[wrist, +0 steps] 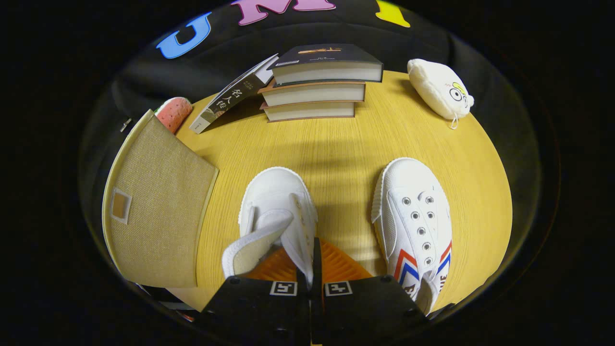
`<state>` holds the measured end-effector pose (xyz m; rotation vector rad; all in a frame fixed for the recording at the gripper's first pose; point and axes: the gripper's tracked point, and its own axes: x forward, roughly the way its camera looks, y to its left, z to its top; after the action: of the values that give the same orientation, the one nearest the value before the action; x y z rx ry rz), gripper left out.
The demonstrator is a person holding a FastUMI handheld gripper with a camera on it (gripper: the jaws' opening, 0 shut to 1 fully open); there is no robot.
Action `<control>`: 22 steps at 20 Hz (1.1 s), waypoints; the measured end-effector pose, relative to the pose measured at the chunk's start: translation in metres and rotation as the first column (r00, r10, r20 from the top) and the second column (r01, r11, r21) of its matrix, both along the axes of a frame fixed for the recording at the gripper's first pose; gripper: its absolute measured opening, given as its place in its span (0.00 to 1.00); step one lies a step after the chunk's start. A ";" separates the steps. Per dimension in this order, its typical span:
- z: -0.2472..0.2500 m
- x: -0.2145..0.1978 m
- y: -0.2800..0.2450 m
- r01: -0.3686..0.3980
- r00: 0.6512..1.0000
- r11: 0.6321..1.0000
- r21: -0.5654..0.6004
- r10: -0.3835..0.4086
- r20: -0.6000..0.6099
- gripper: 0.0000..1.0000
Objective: Open the storage box then place both shoes into the box .Put the left shoe in first, then the right shoe, with the right side of both shoes facing outward in a uniform manner.
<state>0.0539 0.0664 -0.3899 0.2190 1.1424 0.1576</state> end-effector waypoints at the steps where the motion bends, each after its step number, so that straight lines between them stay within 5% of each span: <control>1: 0.004 -0.006 0.003 0.031 0.999 0.999 0.031 -0.030 -0.022 0.07; 14: 0.193 -0.028 0.012 0.248 0.953 0.957 0.153 -0.269 0.139 0.06; 22: 0.276 -0.008 0.096 0.201 0.945 0.923 0.328 -0.271 0.182 0.06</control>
<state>0.0463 0.1620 -0.1138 0.5995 0.8528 0.1396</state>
